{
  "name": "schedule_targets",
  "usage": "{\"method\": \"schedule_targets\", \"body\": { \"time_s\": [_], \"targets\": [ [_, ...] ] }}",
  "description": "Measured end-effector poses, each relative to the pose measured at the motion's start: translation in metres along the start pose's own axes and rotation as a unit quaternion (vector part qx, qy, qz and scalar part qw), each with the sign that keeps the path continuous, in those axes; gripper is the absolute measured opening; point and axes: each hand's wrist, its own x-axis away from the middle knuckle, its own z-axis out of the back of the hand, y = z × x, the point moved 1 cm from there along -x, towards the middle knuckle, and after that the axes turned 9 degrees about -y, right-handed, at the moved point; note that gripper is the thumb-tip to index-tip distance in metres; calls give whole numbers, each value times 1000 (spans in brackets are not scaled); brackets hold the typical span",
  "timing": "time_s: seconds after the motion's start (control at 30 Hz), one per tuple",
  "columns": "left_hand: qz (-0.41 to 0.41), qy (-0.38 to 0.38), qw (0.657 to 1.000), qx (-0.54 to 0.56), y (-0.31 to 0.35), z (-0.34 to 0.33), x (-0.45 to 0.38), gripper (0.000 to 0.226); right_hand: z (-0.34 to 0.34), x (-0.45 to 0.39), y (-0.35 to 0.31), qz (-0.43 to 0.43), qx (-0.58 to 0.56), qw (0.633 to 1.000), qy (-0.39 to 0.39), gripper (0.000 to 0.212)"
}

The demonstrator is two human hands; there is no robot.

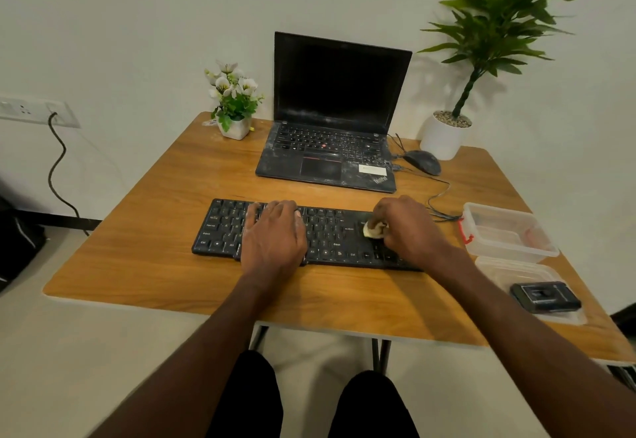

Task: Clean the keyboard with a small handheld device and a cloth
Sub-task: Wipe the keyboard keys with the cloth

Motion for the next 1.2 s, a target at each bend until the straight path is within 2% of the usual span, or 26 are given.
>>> {"method": "schedule_targets", "body": {
  "time_s": [0.1, 0.23, 0.3, 0.4, 0.53, 0.7, 0.77, 0.83, 0.87, 1.0, 1.07, 1.13, 1.2],
  "targets": [
    [-1, 0, 1000, 1, -1, -1, 0, 41, -9, 5, -8, -31, -20, 999, 22, 37],
    [-1, -1, 1000, -5, 0, -3, -1, 42, -10, 24, 1, 53, -74, 996, -14, 39],
    [-2, -1, 1000, -8, 0, -3, -1, 43, -2, 19, 7, 24, -67, 997, -22, 35],
    [-2, 0, 1000, -8, -1, -3, -1, 42, 2, 11, 7, -41, -30, 999, 19, 34],
    [-5, 4, 1000, -7, 0, -4, -1, 40, -6, 33, 11, -1, -72, 997, 6, 39],
    [-7, 5, 1000, -9, 0, -4, 0, 38, -1, 32, 20, -140, -30, 988, 52, 33],
    [-10, 8, 1000, -9, 0, -4, -1, 37, -5, 37, 16, -109, -55, 990, 64, 35],
    [-11, 8, 1000, -10, 0, -3, -1, 36, -12, 47, 18, -38, -47, 997, 40, 39],
    [-11, 6, 1000, -10, 0, -3, -1, 37, -13, 51, 21, -29, -40, 998, 36, 40],
    [-9, 10, 1000, -14, 0, -4, -1, 36, -4, 52, 36, -153, 23, 986, 68, 38],
    [-12, 16, 1000, -11, -1, -5, -1, 35, -3, 56, 38, -196, -5, 977, 80, 41],
    [-13, 23, 1000, -11, 0, -5, -1, 33, -5, 64, 34, -201, -27, 976, 81, 41],
    [-13, 27, 999, -11, 0, -5, 0, 32, -9, 73, 28, -168, -52, 980, 91, 38]
  ]
}}
